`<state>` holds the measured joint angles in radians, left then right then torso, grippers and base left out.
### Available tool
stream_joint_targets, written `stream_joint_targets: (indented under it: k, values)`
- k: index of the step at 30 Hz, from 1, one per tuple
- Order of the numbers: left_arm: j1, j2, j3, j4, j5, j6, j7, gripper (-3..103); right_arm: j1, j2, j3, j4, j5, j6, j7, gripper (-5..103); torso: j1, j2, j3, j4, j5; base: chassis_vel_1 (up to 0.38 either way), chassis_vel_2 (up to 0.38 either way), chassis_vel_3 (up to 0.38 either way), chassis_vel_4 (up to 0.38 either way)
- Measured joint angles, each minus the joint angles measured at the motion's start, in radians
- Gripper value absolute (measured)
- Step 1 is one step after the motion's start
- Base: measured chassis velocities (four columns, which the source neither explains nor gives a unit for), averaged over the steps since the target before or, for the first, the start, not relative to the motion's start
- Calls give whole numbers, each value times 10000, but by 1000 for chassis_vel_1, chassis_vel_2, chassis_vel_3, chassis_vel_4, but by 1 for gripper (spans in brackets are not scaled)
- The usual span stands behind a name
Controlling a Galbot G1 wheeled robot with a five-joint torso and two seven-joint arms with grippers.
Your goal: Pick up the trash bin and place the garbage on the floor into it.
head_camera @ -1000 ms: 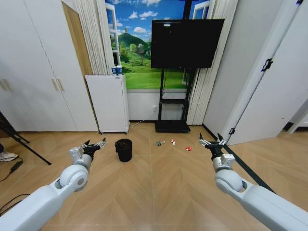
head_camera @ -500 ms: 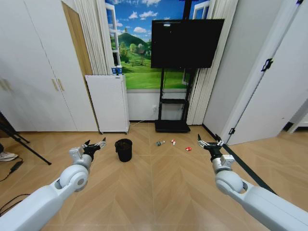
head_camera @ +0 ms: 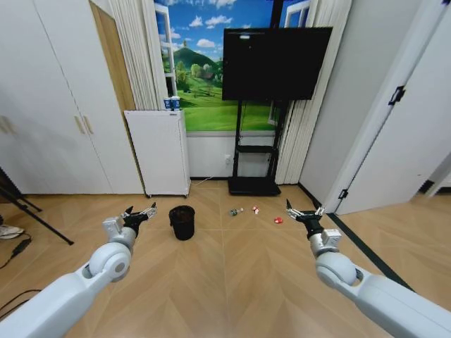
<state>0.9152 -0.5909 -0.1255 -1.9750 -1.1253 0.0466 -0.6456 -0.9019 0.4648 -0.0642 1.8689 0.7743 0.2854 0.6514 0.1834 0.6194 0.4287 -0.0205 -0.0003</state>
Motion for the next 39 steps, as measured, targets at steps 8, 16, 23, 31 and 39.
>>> stream_joint_targets:
  k: [8, 16, 23, 31, 39]
  values:
    - [231, -87, -41, -84, 133, -19, 0, 100, 46, 4, -123, -7, -12, 35, 0, 100, 0, 1, 0, -6, -4, -231, 288, 221, -287]
    - [230, -149, -41, -47, 165, -30, -8, 100, 54, 53, -182, -41, -52, 78, -11, 100, 5, -1, 3, -1, -5, -310, 363, 309, -382]
    - [155, -204, 7, 73, 184, -16, -34, 100, 49, 129, -194, -119, -92, 135, -53, 100, 2, -1, -1, -1, 17, -344, 391, 338, -390]
    - [187, -324, 133, 216, 308, -56, 52, 100, 42, 272, -318, -260, -391, 195, -77, 100, 3, -1, 3, 2, 7, -316, 358, 330, -362]
    - [224, -443, 188, 305, 361, -62, 50, 100, -81, 367, -355, -296, -630, 369, -55, 100, 5, 0, 2, 0, -8, -322, 333, 302, -341]
